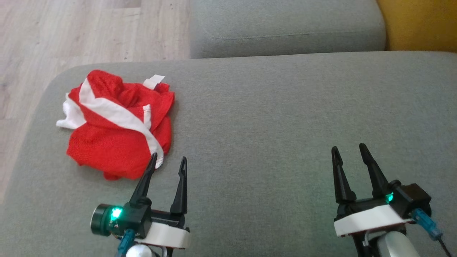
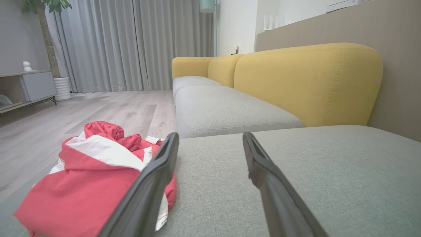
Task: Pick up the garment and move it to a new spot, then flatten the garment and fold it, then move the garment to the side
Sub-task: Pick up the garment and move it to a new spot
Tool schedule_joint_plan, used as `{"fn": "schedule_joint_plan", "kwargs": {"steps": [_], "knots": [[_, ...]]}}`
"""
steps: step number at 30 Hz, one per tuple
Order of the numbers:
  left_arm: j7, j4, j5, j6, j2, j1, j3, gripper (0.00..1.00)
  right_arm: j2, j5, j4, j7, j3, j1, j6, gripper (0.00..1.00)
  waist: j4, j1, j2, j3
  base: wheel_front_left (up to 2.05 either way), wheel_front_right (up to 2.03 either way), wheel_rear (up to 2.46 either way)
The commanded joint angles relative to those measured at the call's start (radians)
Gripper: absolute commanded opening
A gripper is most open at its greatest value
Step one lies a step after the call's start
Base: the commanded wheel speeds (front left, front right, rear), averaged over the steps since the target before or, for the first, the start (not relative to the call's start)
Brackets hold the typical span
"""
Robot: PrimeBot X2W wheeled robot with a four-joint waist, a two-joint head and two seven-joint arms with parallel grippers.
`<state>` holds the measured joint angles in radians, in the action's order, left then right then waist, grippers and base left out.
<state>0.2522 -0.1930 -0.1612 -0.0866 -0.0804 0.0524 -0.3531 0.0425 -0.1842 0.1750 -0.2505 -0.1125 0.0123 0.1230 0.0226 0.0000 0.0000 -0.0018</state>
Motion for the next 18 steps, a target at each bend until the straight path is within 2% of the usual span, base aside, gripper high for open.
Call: {"fn": "schedule_joint_plan", "kwargs": {"steps": [1, 11, 18], "knots": [[0.010, 0.025, 0.010, 0.003, 0.008, 0.026, 0.037, 1.00, 0.008, 0.003, -0.030, -0.011, -0.020, -0.037, 0.008, 1.00, 0.011, 0.0000, 0.0000, -0.001, 0.00, 0.00, 0.00], [0.010, 0.012, 0.040, 0.014, 0.013, 0.014, 0.061, 1.00, 0.008, 0.004, -0.030, -0.011, -0.049, -0.021, 0.008, 1.00, 0.138, 0.0000, 0.0000, -0.017, 0.00, 0.00, 0.00], [0.010, 0.012, 0.051, 0.016, 0.009, -0.007, 0.091, 1.00, 0.008, -0.011, -0.035, -0.011, -0.109, -0.008, 0.008, 1.00, 0.247, 0.0000, 0.0000, -0.031, 0.00, 0.00, 0.00]]}}
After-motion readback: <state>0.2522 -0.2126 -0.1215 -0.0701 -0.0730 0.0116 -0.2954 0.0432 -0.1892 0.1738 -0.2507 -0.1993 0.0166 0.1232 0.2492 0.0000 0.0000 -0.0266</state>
